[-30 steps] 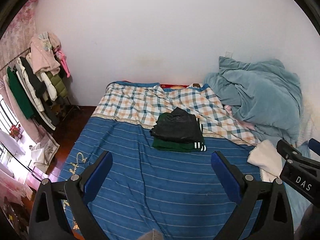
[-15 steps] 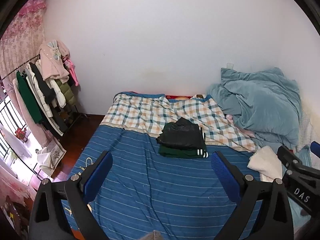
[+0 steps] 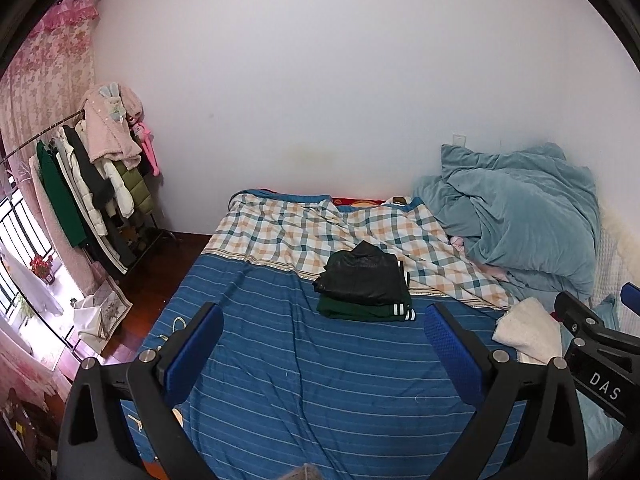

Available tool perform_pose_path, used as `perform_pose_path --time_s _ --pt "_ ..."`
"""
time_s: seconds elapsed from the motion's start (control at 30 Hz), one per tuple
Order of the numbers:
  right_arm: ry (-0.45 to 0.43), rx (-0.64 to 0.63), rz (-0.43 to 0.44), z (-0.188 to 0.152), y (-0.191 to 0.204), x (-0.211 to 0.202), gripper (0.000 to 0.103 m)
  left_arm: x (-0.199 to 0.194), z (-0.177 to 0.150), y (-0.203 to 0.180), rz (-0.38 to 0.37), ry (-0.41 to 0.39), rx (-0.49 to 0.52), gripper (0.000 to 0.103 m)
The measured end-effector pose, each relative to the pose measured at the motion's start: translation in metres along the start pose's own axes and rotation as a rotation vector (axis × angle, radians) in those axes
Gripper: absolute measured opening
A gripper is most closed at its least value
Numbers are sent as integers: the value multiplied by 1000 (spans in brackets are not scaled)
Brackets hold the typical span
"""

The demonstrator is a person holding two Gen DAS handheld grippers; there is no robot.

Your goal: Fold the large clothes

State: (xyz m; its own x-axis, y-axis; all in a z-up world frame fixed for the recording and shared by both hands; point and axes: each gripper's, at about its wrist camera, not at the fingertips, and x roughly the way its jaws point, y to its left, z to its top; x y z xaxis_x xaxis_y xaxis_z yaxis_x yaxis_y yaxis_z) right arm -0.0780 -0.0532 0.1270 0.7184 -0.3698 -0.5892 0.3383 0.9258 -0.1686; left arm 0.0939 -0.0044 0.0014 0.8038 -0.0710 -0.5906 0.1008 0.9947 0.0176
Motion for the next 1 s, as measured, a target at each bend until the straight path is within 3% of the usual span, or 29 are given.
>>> perform_pose_path --time_s 1.0 --pt "-14 -10 34 -20 5 -23 99 -25 -9 15 4 -7 -8 103"
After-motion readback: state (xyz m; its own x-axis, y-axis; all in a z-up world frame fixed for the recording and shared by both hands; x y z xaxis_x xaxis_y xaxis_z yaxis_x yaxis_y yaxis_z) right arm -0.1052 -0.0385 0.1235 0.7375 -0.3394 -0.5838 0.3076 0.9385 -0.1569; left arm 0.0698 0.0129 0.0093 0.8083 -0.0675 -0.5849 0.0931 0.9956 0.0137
